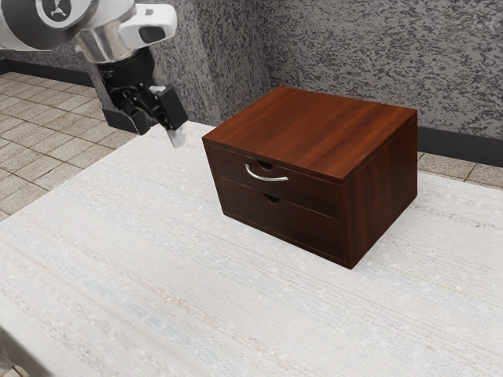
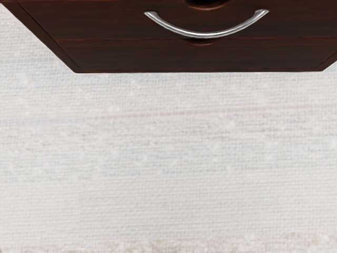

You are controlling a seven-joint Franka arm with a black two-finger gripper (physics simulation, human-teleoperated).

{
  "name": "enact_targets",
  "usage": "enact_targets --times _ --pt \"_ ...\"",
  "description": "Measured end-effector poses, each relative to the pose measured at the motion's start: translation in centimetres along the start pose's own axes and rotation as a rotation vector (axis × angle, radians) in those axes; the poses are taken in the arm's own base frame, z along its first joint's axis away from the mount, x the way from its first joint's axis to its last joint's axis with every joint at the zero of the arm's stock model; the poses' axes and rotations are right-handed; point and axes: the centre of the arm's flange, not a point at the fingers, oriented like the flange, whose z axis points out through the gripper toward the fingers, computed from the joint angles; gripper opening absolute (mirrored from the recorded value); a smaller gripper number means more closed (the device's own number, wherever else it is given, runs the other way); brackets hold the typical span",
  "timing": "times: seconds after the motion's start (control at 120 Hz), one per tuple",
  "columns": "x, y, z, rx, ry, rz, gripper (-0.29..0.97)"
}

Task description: Pull the drawer handle with one arm to open the drawer

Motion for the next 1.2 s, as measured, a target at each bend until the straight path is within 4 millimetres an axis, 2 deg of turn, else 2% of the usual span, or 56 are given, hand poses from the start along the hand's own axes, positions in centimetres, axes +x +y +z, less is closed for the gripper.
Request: enact_targets --times 0.125,0.283,0.458,0.55,0.692,0.767,0.883,1.075,1.2 --pt "-0.3 -0.8 0.7 -0.013 -0.025 -0.027 0.66" --pt "-0.4 -0.9 1.2 -0.049 -0.04 -0.058 0.66" --pt "-0.3 0.8 1.6 -0.121 -0.065 -0.239 0.66" --pt "0.2 2.7 2.5 -0.142 -0.108 -0.448 0.66" --pt "0.8 8.9 2.6 -0.129 -0.148 -0.683 0.66" --pt "1.1 10.3 2.5 -0.107 -0.141 -0.812 0.66" --pt "1.3 9.2 2.8 -0.08 -0.103 -1.038 0.65" --pt "1.6 6.1 6.9 -0.027 -0.041 -1.32 0.64" --pt "2.4 5.1 9.1 -0.033 0.002 -1.444 0.62"
